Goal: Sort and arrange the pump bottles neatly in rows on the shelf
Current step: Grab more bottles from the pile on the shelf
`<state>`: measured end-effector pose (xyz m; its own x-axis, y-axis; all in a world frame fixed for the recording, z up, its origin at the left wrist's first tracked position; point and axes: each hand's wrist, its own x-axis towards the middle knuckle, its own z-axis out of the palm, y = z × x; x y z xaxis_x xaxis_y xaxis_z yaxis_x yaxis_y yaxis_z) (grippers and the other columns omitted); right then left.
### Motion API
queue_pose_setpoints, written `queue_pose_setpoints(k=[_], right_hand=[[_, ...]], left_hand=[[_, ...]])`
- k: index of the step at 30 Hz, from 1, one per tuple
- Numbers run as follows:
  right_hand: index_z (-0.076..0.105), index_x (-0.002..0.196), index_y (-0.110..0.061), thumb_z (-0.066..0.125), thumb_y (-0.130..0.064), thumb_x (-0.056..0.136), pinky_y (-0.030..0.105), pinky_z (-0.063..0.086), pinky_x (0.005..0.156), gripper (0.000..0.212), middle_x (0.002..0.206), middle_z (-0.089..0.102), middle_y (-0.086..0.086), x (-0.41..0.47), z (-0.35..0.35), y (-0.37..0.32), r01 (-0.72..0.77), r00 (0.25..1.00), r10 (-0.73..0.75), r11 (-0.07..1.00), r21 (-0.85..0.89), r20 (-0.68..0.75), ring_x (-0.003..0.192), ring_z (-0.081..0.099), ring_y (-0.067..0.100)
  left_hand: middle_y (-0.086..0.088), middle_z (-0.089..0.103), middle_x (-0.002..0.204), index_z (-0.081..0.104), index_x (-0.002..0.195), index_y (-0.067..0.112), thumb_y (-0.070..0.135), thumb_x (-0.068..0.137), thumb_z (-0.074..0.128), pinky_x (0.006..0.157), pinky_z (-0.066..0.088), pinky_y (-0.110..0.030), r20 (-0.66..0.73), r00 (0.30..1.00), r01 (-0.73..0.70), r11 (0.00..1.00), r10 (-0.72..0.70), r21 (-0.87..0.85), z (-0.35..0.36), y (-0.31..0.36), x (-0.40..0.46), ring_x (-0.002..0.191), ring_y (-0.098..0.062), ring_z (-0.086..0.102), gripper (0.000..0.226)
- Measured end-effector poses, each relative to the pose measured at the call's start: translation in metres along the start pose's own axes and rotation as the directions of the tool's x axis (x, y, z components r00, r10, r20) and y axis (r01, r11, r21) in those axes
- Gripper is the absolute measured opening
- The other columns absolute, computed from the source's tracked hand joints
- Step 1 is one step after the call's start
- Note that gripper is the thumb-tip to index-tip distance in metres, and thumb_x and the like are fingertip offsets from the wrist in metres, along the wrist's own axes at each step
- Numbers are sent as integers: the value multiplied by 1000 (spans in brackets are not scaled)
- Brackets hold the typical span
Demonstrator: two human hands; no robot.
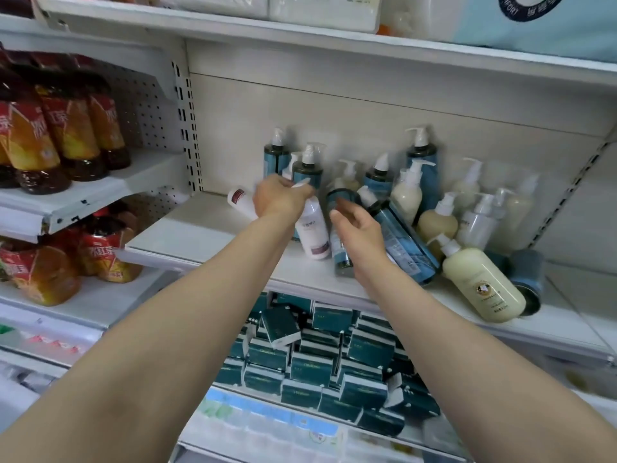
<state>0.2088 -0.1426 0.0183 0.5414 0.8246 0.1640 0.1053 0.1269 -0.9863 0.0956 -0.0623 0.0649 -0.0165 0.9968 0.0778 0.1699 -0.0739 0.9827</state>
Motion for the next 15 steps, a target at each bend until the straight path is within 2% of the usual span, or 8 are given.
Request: queue_pose_setpoints(k=[3,5,9,12,15], right_hand=[[53,144,-15,73,-23,92,29,43,108,56,145,57,0,-2,1,2,2,998,0,1000,-30,67,132,53,13],[52,145,-15,78,-23,88,37,40,114,63,147,55,1,-2,1,4,4,994,-2,1000,-24,106,136,50,16],[53,140,-16,86,-23,78,39,41,112,71,143,58,0,-5,4,7,26,982,0,991,-131,191,132,52,15],[53,138,-19,88,-22,74,45,46,108,73,135,63,0,-5,9,13,37,979,11,971,-234,203,124,58,17],[57,136,-16,83,-9,79,46,49,106,63,130,66,2,1,9,12,40,979,22,955,-295,205,118,61,20]], left_hand=[[1,66,92,61,89,20,29,76,81,73,50,-29,7,1000,-6,1000,6,-16,2,12,-4,86,-19,62,26],[2,66,89,60,82,23,28,75,81,77,52,-30,17,1000,-10,1000,10,-13,2,14,-5,87,-19,63,24],[6,61,77,55,72,25,28,75,82,83,55,-32,40,999,-15,999,13,33,3,15,-5,88,-21,64,27],[2,69,83,58,72,24,31,71,83,83,58,-35,32,999,-9,1000,9,7,-2,17,0,86,-21,67,26],[0,73,90,64,78,22,34,67,87,80,58,-33,40,999,0,998,2,-57,-9,20,7,84,-19,68,28]])
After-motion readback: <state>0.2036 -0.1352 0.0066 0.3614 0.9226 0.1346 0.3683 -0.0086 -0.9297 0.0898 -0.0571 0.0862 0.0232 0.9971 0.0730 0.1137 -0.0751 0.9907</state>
